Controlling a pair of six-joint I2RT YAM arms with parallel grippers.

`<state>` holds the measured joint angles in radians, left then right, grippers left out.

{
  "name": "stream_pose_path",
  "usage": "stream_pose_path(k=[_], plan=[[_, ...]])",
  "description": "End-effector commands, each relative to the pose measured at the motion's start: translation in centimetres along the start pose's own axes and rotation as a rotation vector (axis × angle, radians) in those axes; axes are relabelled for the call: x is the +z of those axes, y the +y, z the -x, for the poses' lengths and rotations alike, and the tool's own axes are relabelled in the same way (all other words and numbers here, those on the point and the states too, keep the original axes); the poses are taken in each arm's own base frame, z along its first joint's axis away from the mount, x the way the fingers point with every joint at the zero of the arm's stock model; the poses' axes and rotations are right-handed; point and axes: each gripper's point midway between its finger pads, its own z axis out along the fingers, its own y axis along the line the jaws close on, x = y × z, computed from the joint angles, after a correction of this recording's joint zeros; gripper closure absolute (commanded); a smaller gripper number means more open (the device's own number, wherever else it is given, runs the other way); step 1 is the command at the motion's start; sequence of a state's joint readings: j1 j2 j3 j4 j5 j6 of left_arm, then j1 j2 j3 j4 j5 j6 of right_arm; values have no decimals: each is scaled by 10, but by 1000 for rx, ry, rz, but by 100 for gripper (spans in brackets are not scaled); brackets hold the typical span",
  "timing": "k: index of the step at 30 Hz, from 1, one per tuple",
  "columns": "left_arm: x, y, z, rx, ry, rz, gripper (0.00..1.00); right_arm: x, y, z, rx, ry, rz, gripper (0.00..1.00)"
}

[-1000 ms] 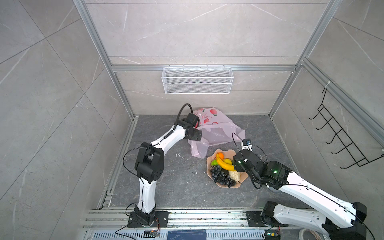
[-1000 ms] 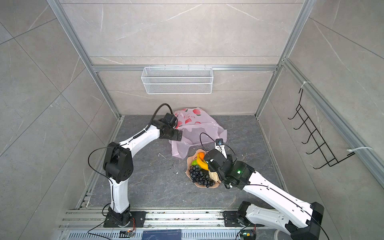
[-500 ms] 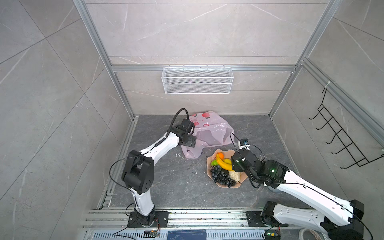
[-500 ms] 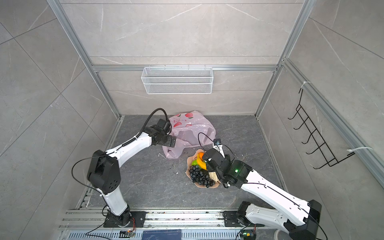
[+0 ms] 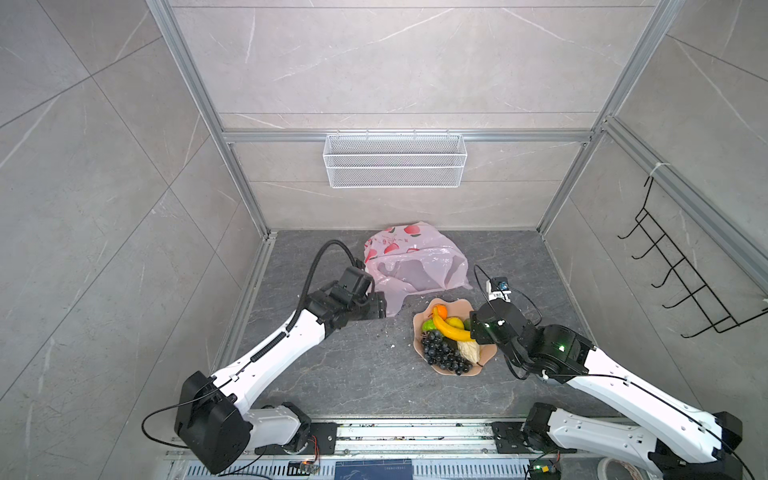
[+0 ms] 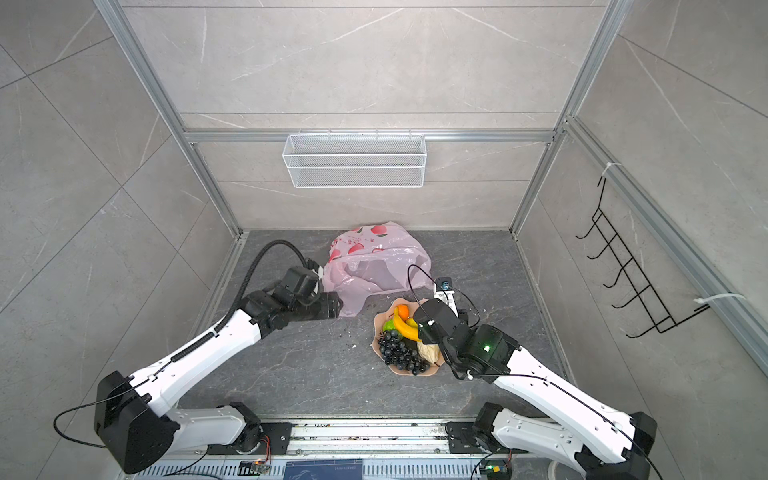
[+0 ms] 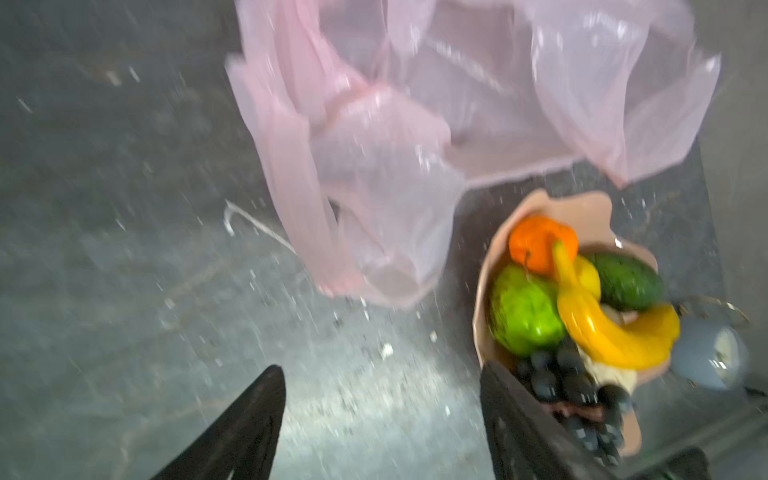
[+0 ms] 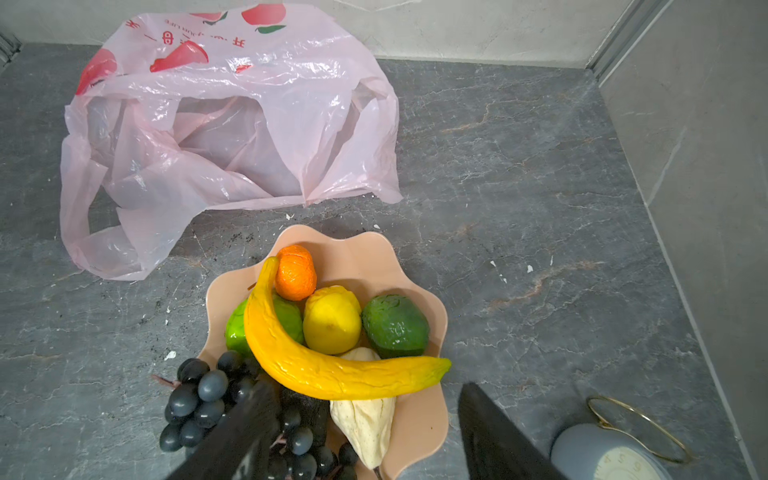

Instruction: Take the fake fruits out of the plastic bag

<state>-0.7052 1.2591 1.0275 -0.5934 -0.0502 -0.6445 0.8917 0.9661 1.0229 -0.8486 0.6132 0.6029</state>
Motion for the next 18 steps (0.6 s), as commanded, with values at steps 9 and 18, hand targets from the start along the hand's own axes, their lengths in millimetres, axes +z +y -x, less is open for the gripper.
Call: stream_pose_path(k=[9, 18], plan=[[35, -55, -80, -216, 124, -133, 45, 3, -4, -11, 21, 28, -18, 29], [57, -72, -81, -222, 150, -174, 49, 6, -2, -17, 14, 49, -13, 29]])
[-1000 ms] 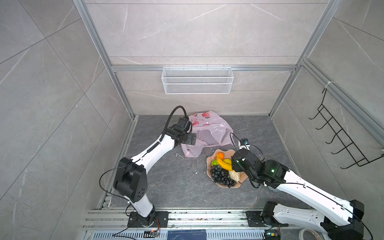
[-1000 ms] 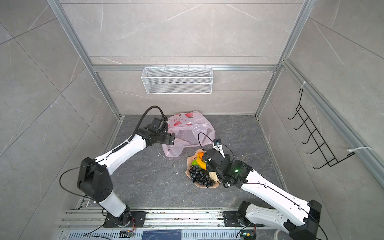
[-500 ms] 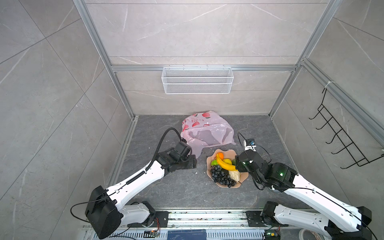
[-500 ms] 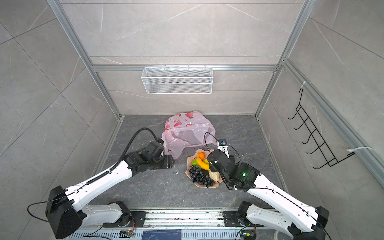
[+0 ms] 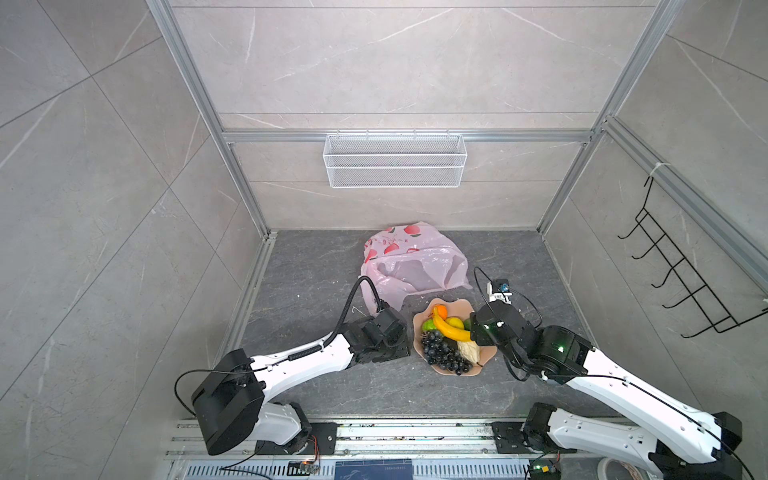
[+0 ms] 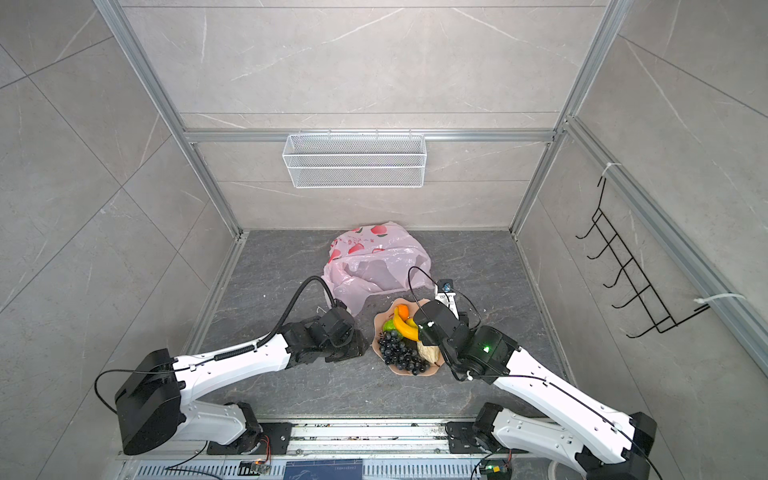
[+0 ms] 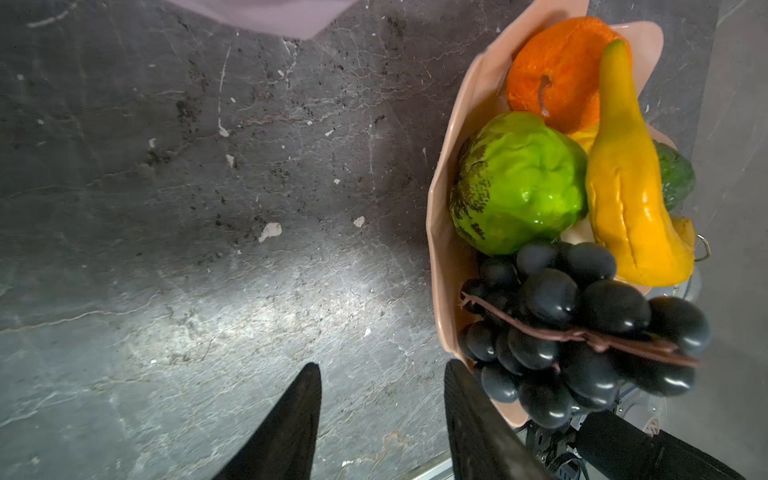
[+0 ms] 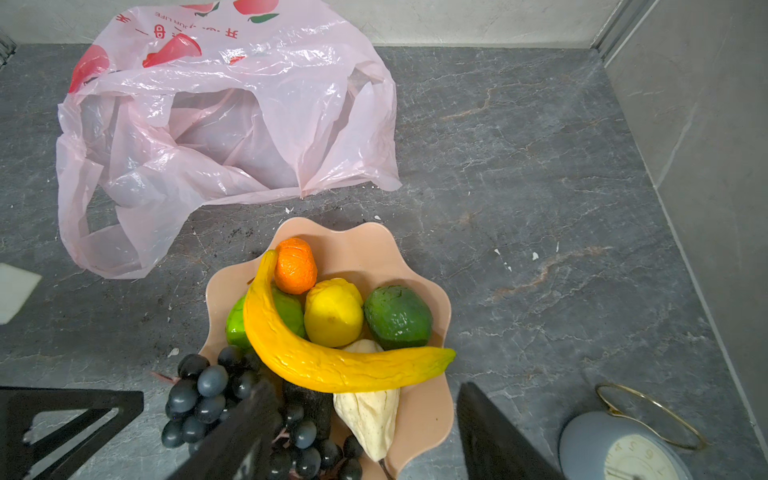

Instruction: Take the fake fruits out of the plastic bag

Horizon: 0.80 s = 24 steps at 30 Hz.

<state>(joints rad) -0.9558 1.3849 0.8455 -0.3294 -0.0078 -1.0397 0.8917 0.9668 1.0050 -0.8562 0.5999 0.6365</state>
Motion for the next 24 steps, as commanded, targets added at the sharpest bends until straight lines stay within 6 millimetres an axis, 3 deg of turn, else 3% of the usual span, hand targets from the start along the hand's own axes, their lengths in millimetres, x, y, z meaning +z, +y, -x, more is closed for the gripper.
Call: stream_pose_path(k=[1, 24], plan=[[1, -26, 8, -25, -12, -92, 50, 3, -2, -8, -5, 23, -12, 29], [37, -30, 7, -59, 24, -59, 78, 0, -13, -14, 5, 6, -24, 27]])
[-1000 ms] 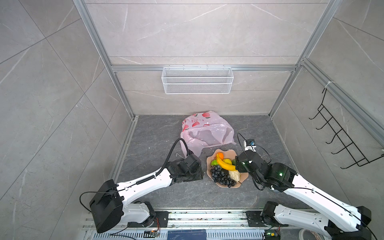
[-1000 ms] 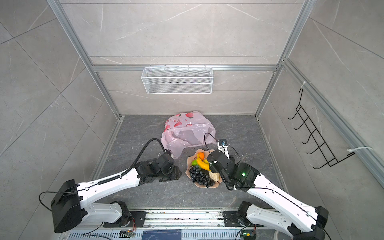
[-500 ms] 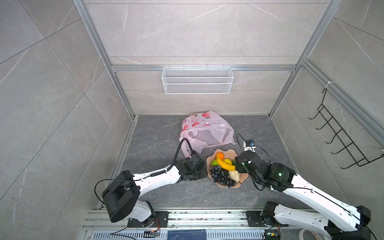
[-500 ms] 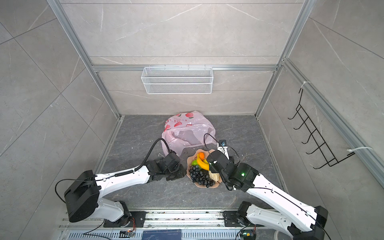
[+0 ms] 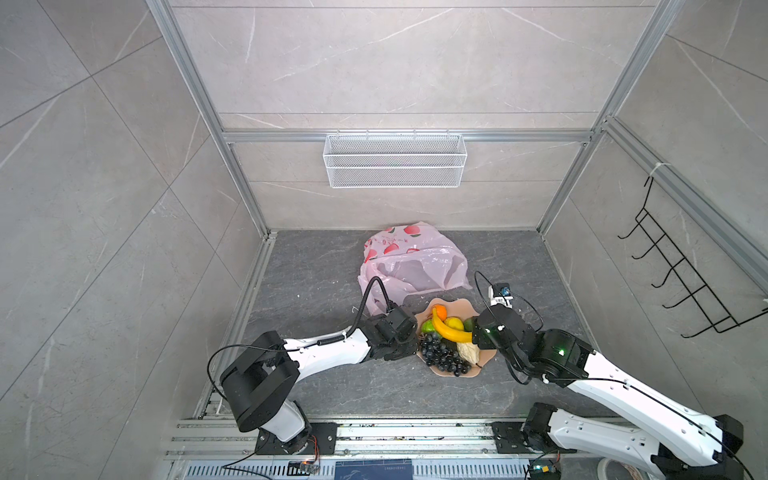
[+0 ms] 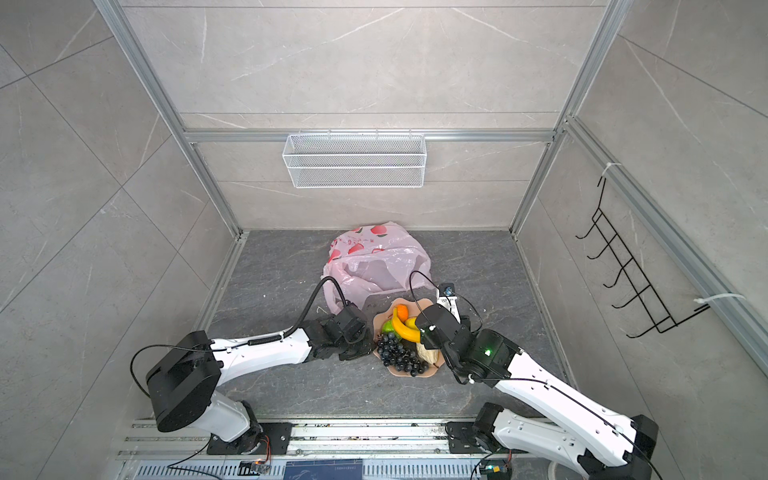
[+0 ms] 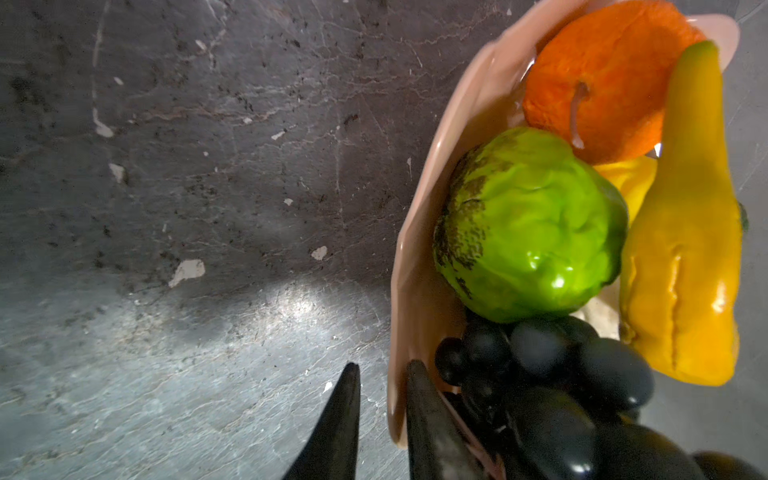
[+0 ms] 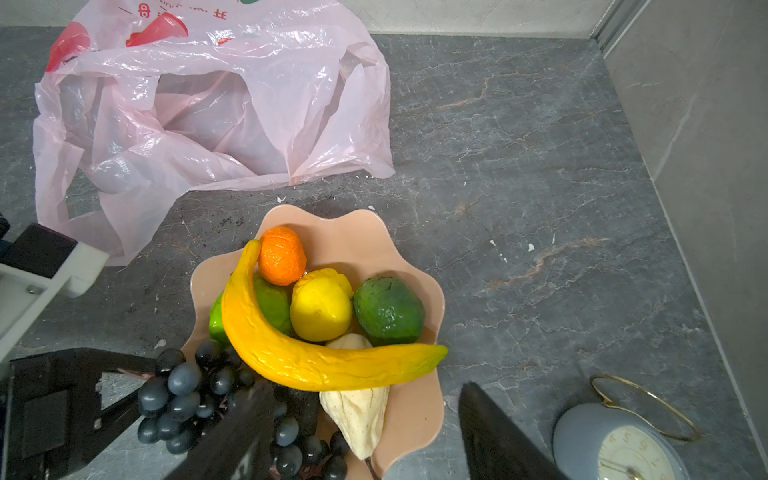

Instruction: Take the fake fruits out of the plastic bag

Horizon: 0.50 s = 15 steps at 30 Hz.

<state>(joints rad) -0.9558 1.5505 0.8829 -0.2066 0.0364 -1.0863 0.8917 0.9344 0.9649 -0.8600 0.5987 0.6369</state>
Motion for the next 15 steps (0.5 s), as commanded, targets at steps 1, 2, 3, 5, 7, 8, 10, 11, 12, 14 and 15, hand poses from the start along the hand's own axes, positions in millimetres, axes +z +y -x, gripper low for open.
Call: stream_pose_path(k=[1, 2, 3, 5, 7, 8, 10, 11, 12, 14, 15], plan=[[-1, -18, 7, -13, -17, -42, 79, -1, -7, -4, 13, -3, -20, 27], [-1, -18, 7, -16, -18, -41, 80, -1, -7, -4, 12, -2, -18, 26], [0, -17, 7, -20, -18, -39, 82, -1, -7, -4, 13, -2, -18, 26], [0, -18, 8, -31, -22, -41, 84, -2, -8, -4, 16, -3, -18, 26], [0, -18, 10, -41, -31, -38, 86, -1, -9, -5, 19, -4, -22, 26], [0, -17, 12, -44, -35, -35, 87, -2, -9, -5, 19, -4, -22, 26], [1, -13, 13, -56, -36, -25, 90, -2, -9, -5, 19, -3, -24, 26], [1, -12, 15, -62, -38, -23, 91, -1, -9, -5, 18, -3, -26, 26], [1, -9, 15, -70, -38, -20, 92, -2, -10, -5, 18, -3, -26, 26], [-1, -6, 18, -80, -44, -22, 93, -2, -11, -5, 16, -3, -32, 26], [-2, -3, 19, -84, -47, -19, 93, -2, -11, -5, 17, -4, -33, 26]])
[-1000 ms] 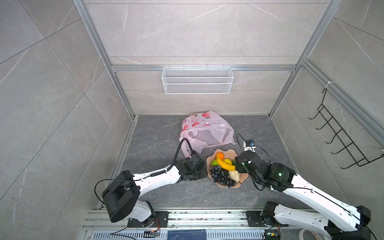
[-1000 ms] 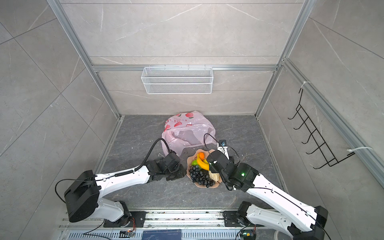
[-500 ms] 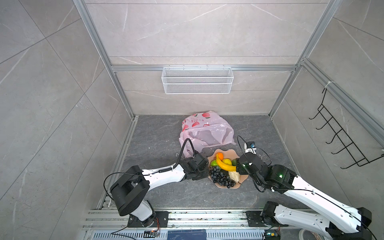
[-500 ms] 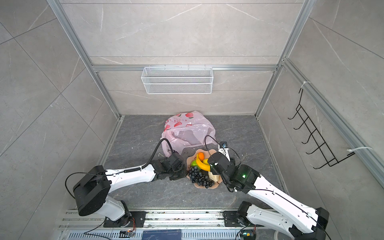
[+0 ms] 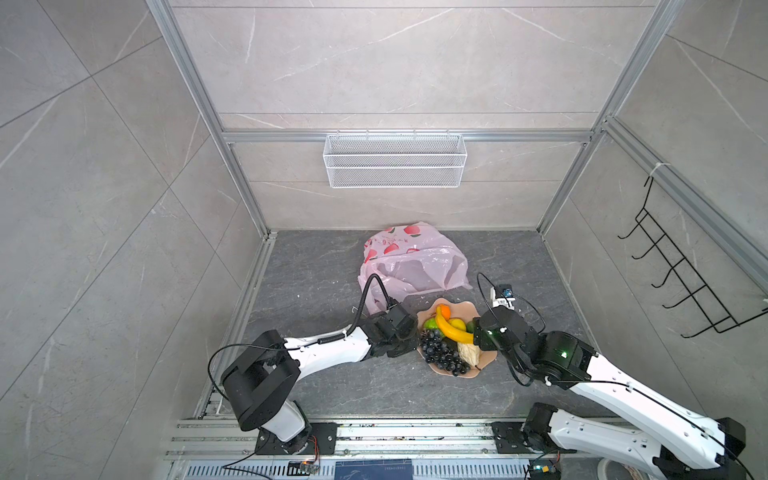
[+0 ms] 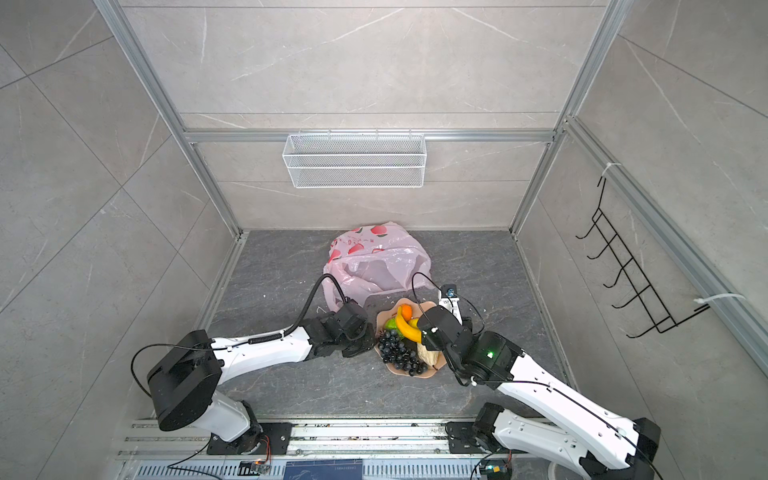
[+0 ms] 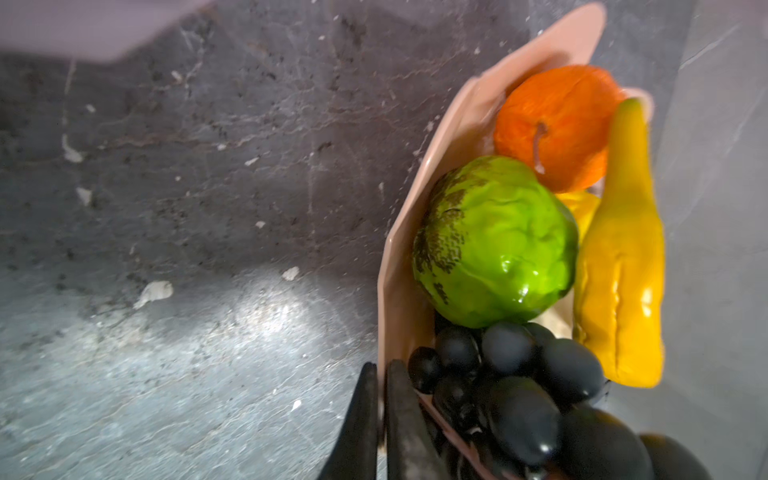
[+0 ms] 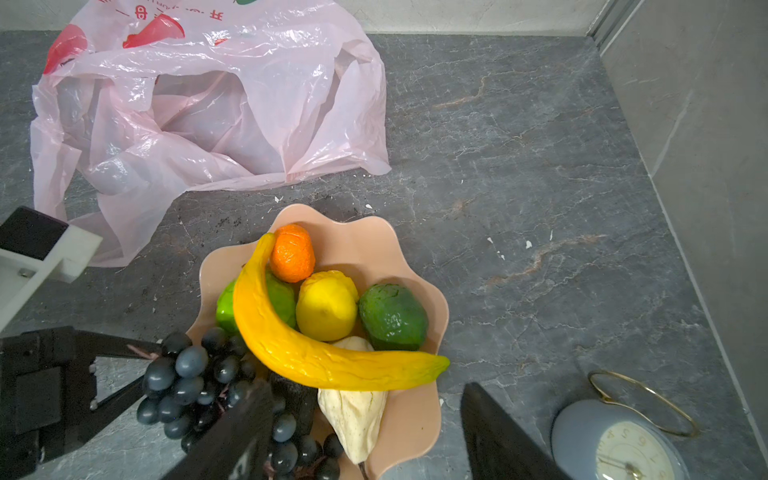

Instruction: Take the fake fruits out of the plastic bag

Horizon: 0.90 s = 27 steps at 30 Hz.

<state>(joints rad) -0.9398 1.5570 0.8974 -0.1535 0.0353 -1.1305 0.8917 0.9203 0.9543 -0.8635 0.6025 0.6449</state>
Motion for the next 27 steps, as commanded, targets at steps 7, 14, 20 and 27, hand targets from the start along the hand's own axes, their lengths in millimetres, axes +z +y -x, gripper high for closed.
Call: stream_pose_path(k=[7, 14, 20, 27], plan=[[-17, 39, 18, -78, -51, 54, 96, 0, -9, -4, 3, 3, -42, 26], [-38, 79, 20, -110, -75, 106, 97, 0, -10, 0, -1, -3, -61, 26], [-61, 111, 19, -144, -105, 137, 96, 1, -9, 2, -1, -7, -65, 26], [-68, 115, 20, -140, -115, 125, 87, 3, -4, 7, 1, -4, -64, 26]])
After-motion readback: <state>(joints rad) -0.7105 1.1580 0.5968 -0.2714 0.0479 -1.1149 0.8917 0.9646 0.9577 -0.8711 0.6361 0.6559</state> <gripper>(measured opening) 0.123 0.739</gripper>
